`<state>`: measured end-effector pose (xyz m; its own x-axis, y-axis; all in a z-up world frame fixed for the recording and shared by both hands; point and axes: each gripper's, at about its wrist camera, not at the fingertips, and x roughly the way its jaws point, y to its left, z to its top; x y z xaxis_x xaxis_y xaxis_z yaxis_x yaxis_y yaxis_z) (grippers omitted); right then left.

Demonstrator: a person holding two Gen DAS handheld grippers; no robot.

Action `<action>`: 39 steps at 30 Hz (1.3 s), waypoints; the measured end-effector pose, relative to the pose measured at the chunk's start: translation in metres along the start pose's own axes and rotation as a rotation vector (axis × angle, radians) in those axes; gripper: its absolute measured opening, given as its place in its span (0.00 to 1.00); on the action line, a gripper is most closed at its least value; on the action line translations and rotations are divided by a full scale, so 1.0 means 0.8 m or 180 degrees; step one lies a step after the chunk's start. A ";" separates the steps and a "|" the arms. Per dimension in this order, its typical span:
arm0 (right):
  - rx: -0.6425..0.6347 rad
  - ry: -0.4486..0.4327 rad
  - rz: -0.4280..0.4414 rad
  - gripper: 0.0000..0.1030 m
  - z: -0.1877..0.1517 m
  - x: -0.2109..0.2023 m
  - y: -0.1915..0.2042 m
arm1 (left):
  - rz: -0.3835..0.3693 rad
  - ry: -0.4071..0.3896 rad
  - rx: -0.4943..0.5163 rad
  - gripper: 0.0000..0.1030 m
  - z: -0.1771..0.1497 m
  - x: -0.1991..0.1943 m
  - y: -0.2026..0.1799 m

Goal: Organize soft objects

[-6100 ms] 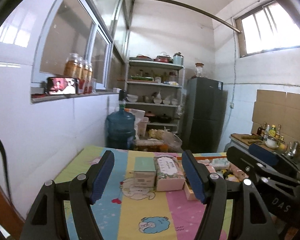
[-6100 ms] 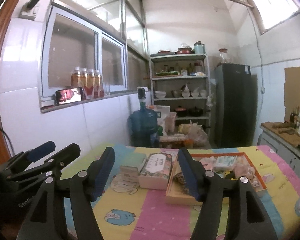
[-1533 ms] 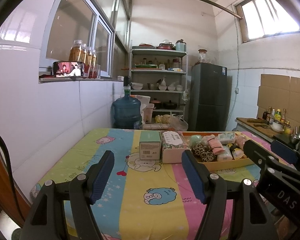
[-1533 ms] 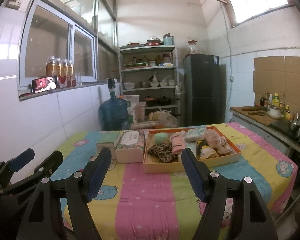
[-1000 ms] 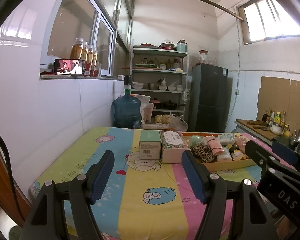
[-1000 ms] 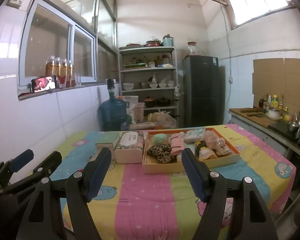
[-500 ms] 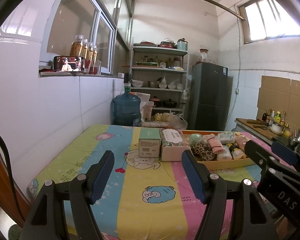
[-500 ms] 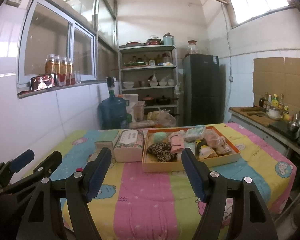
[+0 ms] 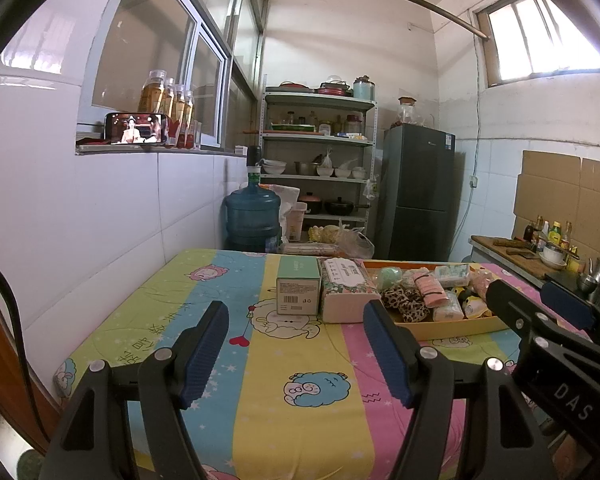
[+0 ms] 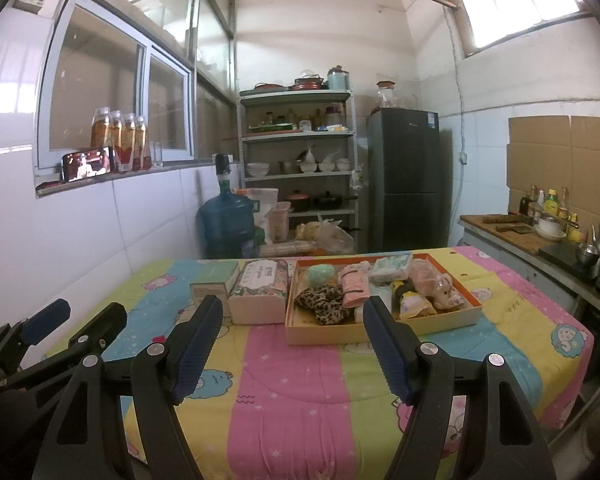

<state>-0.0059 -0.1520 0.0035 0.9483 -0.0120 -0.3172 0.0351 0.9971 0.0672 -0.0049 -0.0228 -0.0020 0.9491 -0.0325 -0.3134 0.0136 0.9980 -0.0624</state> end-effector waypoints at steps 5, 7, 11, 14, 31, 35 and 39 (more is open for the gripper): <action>0.0001 -0.0003 -0.0001 0.72 0.001 -0.001 0.000 | 0.0001 -0.0001 -0.0006 0.67 0.000 0.000 0.000; -0.0001 -0.0002 -0.0001 0.72 0.000 0.000 0.000 | 0.0002 0.0000 -0.0002 0.67 0.000 0.000 -0.001; -0.0014 0.0001 0.0005 0.72 0.000 0.000 0.001 | -0.0021 0.0015 0.0004 0.67 0.000 0.002 0.001; -0.0022 -0.0012 0.0005 0.72 -0.001 0.001 0.002 | -0.0015 0.0013 0.0006 0.67 0.000 0.001 0.001; -0.0016 0.0005 0.0028 0.72 0.000 0.000 0.000 | -0.0019 0.0035 -0.0022 0.67 -0.002 0.008 0.010; -0.0016 0.0008 0.0034 0.72 0.001 0.000 -0.001 | -0.0014 0.0029 -0.0038 0.67 -0.001 0.007 0.013; -0.0014 0.0001 0.0032 0.72 0.002 0.000 0.000 | 0.0005 0.0000 -0.0029 0.67 0.000 0.005 0.014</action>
